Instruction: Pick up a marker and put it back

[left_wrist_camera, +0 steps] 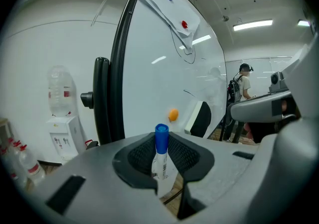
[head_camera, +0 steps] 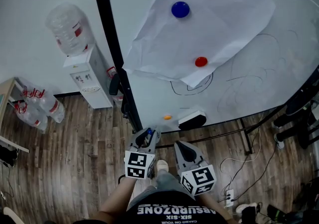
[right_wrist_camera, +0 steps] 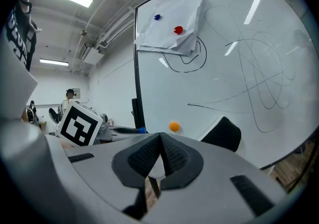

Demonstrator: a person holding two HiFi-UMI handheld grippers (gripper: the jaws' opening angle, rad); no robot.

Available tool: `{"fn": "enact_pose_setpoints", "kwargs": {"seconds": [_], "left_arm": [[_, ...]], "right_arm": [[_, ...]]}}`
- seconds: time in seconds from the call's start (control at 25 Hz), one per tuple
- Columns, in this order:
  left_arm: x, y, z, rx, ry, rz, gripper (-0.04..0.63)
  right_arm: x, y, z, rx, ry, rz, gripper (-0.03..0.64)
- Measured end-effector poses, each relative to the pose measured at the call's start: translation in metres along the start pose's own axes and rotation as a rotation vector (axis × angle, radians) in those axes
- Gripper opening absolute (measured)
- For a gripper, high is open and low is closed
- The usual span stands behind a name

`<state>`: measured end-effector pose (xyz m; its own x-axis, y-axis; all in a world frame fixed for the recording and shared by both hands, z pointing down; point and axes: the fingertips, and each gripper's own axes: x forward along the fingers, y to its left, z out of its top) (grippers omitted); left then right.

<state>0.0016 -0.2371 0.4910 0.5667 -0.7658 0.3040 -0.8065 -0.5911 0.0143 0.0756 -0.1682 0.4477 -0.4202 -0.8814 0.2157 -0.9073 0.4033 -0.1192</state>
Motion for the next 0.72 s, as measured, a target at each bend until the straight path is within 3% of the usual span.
{"fn": "enact_pose_setpoints", "kwargs": {"seconds": [0.72], "left_arm": [[0.002,-0.008,-0.023,-0.013,0.060,-0.030,0.078]], "right_arm": [[0.000,0.001,-0.003,0.003,0.013,-0.001,-0.003]]}}
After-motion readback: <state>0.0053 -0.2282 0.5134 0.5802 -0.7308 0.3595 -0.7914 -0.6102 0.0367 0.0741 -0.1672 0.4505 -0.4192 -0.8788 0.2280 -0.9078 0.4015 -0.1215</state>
